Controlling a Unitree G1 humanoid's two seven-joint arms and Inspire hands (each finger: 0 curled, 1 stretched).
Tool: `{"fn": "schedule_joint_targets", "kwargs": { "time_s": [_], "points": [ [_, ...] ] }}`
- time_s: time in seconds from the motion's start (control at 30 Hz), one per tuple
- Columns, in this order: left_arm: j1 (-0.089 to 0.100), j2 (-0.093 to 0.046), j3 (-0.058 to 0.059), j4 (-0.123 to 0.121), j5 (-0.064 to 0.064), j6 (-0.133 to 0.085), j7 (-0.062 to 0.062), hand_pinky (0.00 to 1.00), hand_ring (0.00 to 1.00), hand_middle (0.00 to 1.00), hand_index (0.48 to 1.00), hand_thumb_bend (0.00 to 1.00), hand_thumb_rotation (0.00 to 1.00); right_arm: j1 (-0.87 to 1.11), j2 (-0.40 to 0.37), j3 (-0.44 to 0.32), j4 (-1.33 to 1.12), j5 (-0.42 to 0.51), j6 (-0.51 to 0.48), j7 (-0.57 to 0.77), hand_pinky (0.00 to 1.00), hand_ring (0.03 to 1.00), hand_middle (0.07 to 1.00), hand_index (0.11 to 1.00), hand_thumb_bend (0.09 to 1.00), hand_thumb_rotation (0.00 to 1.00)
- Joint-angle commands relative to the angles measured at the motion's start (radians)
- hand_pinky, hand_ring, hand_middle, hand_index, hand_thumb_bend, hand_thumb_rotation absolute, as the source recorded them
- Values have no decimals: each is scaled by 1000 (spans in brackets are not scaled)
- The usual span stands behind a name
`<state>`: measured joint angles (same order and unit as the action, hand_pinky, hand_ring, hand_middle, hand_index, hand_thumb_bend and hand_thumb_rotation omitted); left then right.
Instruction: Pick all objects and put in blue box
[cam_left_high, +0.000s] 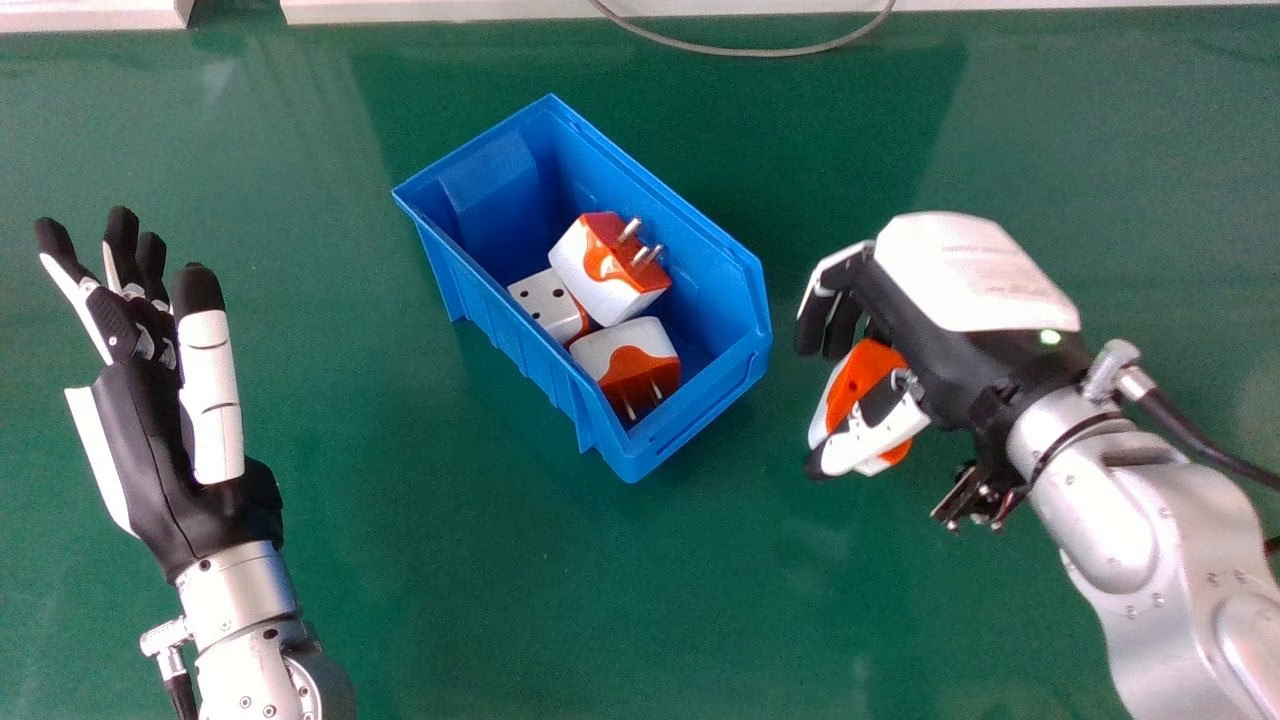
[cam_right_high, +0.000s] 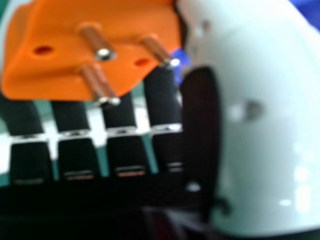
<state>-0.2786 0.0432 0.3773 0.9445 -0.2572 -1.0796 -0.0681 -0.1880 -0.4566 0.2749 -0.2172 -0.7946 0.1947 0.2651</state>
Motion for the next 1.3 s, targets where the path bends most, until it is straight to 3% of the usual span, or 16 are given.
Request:
{"fn": "schedule_joint_targets", "kwargs": {
  "time_s": [0.0, 0.2, 0.3, 0.5, 0.63, 0.77, 1.03, 1.17, 1.27],
  "points": [
    [-1, 0, -2, -12, 12, -13, 8, 922, 971, 973, 973, 740, 721, 2, -9, -32, -64, -1, -34, -40, 322, 389, 496, 503, 515, 0],
    [-9, 1, -4, -10, 5, -6, 2, 926, 973, 975, 972, 753, 718, 3, -16, -89, -130, 38, -116, -78, 284, 376, 474, 510, 513, 0],
    [-14, 0, -3, -9, -4, -6, -8, 926, 973, 975, 972, 753, 718, -22, 9, -98, -152, 56, -135, -96, 284, 376, 474, 510, 513, 0],
    [-29, 6, 3, 4, -28, 0, -35, 929, 974, 975, 972, 760, 711, -119, 56, -66, -156, 29, -169, -121, 269, 364, 463, 518, 511, 0],
    [-41, 13, 8, 20, -24, -6, -38, 933, 971, 971, 965, 771, 704, -202, 107, -24, -141, 14, -160, -100, 242, 366, 463, 520, 512, 0],
    [-50, 10, 14, 22, -36, -4, -49, 932, 969, 968, 961, 775, 703, -269, 156, 16, -82, -2, -168, -125, 241, 366, 457, 525, 512, 0],
    [-54, 9, 14, 29, -21, -13, -35, 932, 965, 966, 954, 776, 695, -469, 228, 116, 299, -32, -264, -241, 265, 370, 474, 521, 511, 0],
    [-53, 10, 15, 35, 0, -26, -13, 925, 962, 964, 946, 769, 705, -562, 254, 166, 551, -60, -323, -353, 261, 386, 475, 505, 514, 0],
    [-50, 11, 15, 35, 6, -31, -5, 923, 959, 961, 939, 767, 713, -611, 276, 192, 726, -59, -360, -426, 275, 380, 462, 505, 515, 0]
  ]
}}
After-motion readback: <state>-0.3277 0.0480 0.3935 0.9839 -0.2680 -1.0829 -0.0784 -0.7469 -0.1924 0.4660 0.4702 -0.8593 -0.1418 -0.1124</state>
